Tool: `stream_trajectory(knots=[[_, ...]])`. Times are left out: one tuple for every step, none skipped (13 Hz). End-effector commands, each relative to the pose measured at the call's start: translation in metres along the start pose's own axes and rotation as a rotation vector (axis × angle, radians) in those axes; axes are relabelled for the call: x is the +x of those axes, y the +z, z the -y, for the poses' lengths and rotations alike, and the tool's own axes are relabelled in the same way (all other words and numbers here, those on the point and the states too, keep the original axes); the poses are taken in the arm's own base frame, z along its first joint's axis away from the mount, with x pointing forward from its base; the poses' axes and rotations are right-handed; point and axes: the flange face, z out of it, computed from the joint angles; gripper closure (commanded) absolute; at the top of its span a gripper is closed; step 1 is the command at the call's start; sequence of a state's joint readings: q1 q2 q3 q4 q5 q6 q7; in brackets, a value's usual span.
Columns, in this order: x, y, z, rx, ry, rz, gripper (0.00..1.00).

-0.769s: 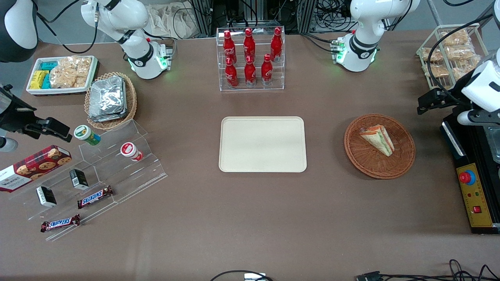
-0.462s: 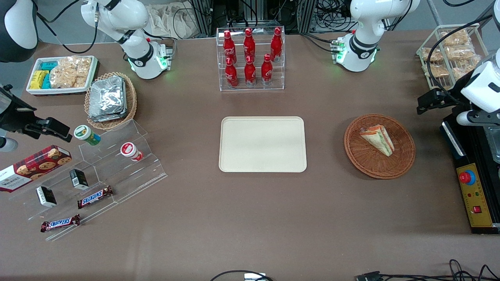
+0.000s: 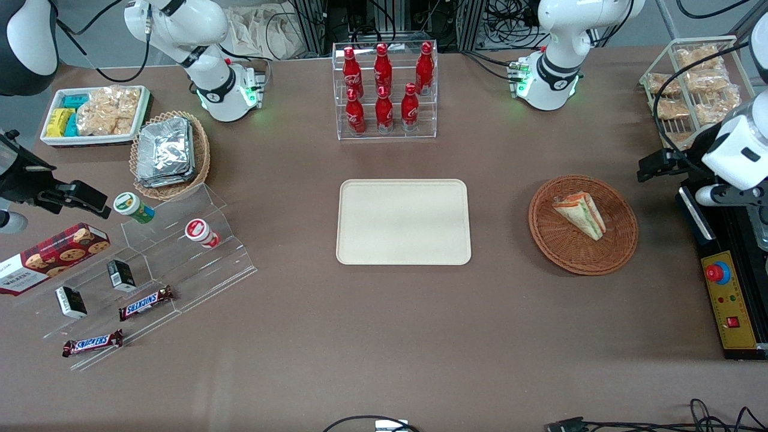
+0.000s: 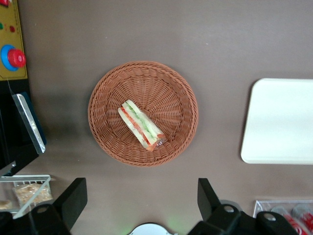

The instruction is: Place sandwich from basket to tray

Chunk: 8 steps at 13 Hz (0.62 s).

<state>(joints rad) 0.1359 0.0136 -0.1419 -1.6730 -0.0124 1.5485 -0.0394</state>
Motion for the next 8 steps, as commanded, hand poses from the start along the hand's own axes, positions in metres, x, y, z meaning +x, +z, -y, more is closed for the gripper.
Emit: stream_trajectory(knots=[[-0.027, 0.035, 0.004, 0.006, -0.101, -0.050, 0.00], [-0.037, 0.055, 0.005, 0.010, -0.137, -0.067, 0.00], [-0.045, 0.073, 0.005, 0.009, -0.160, -0.087, 0.00], [-0.053, 0.094, 0.007, 0.008, -0.191, -0.092, 0.00], [-0.058, 0.110, 0.016, 0.004, -0.231, -0.107, 0.00], [-0.061, 0.123, 0.020, 0.004, -0.253, -0.110, 0.00], [-0.062, 0.134, 0.021, 0.003, -0.270, -0.107, 0.00], [-0.063, 0.144, 0.022, 0.002, -0.292, -0.112, 0.00]])
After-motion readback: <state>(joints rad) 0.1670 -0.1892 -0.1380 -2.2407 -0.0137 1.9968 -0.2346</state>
